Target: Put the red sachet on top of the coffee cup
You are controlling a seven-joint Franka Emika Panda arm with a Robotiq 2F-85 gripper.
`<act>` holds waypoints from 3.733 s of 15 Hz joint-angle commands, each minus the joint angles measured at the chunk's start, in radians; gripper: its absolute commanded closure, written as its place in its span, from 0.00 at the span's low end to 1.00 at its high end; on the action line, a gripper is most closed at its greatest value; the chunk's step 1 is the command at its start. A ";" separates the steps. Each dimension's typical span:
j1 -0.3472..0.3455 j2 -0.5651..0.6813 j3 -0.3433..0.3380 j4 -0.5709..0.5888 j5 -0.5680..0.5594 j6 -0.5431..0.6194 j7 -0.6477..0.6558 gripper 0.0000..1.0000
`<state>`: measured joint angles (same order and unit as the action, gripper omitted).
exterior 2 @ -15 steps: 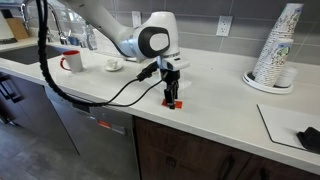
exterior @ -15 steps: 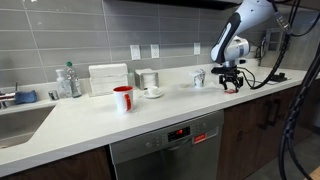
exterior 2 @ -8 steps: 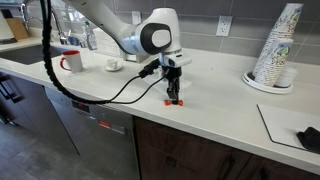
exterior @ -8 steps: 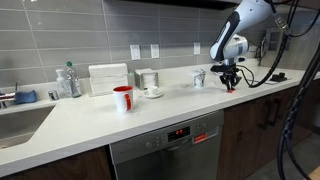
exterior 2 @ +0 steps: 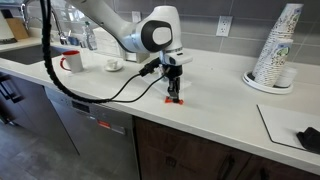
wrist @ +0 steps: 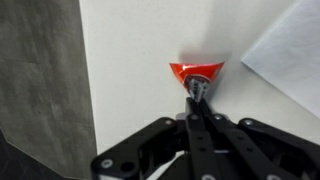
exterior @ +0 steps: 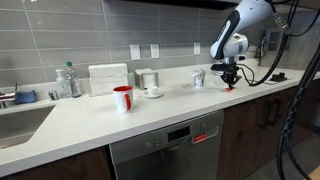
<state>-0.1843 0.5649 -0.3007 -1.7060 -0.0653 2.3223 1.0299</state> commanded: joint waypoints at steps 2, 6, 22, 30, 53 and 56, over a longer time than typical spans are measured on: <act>0.010 -0.097 -0.007 0.003 0.012 -0.080 -0.014 0.96; 0.028 -0.182 0.010 0.032 0.006 -0.127 -0.002 0.97; 0.066 -0.201 0.091 0.122 0.028 -0.092 -0.050 0.98; 0.081 -0.093 0.137 0.250 0.029 -0.066 -0.148 0.97; 0.077 0.122 0.126 0.468 0.047 -0.107 -0.339 0.60; 0.074 0.114 0.124 0.481 0.050 -0.123 -0.343 0.35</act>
<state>-0.1038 0.6636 -0.1708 -1.2642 -0.0381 2.2377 0.7181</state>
